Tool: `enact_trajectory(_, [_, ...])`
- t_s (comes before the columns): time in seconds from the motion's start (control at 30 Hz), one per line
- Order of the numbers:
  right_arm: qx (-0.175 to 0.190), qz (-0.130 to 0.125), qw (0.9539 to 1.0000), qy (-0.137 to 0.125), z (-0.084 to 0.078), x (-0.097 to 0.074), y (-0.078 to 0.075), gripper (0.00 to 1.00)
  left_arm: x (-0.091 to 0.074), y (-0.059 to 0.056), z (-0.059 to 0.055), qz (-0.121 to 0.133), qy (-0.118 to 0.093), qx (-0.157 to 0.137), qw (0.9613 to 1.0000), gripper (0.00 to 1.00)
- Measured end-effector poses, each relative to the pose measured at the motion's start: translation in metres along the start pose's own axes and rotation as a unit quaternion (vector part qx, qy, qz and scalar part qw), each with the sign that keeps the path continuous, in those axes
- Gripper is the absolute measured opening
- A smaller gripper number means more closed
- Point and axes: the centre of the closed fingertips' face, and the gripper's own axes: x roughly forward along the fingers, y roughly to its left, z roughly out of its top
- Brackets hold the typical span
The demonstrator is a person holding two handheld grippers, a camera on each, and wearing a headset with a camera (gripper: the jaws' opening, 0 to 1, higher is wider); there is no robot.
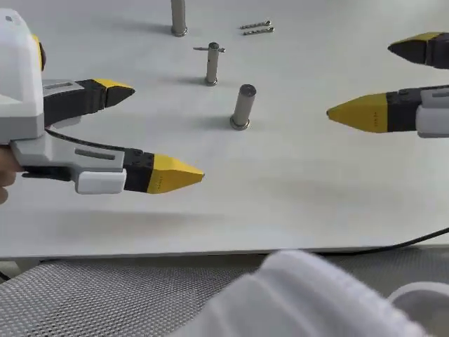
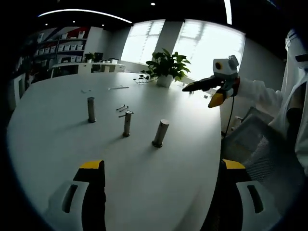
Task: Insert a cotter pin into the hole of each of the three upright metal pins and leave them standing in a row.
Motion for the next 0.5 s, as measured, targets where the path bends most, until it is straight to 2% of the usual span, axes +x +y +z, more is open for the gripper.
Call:
enact_trajectory(0.1, [-0.033,0.011,0.9993,0.016,0.006,0.002,-0.008,0.83,-0.006,0.001,0.000,0.008,0.000,0.004,1.0000,0.99])
enact_trajectory(0.23, [-0.079,0.029,0.9951,0.052,0.010,0.007,-0.018,0.82,-0.013,0.004,0.004,0.015,-0.012,-0.001,0.9998,0.99])
enact_trajectory(0.33, [-0.110,0.055,0.9899,0.071,0.016,0.012,-0.020,0.81,-0.015,0.010,0.001,0.024,-0.012,-0.001,0.9996,0.99])
enact_trajectory(0.4, [-0.127,0.061,0.9866,0.083,0.020,0.015,-0.025,0.80,-0.017,0.013,0.000,0.026,-0.011,-0.002,0.9996,0.99])
enact_trajectory(0.43, [-0.148,0.066,0.9824,0.093,0.024,0.019,-0.030,0.81,-0.018,0.016,-0.003,0.028,-0.011,-0.002,0.9995,0.99])
enact_trajectory(0.47, [-0.154,0.067,0.9812,0.096,0.024,0.021,-0.031,0.80,-0.018,0.017,-0.003,0.029,-0.010,-0.002,0.9995,0.99])
enact_trajectory(0.5, [-0.172,0.078,0.9761,0.108,0.026,0.027,-0.034,0.79,-0.019,0.020,-0.007,0.033,-0.007,-0.007,0.9994,0.99])
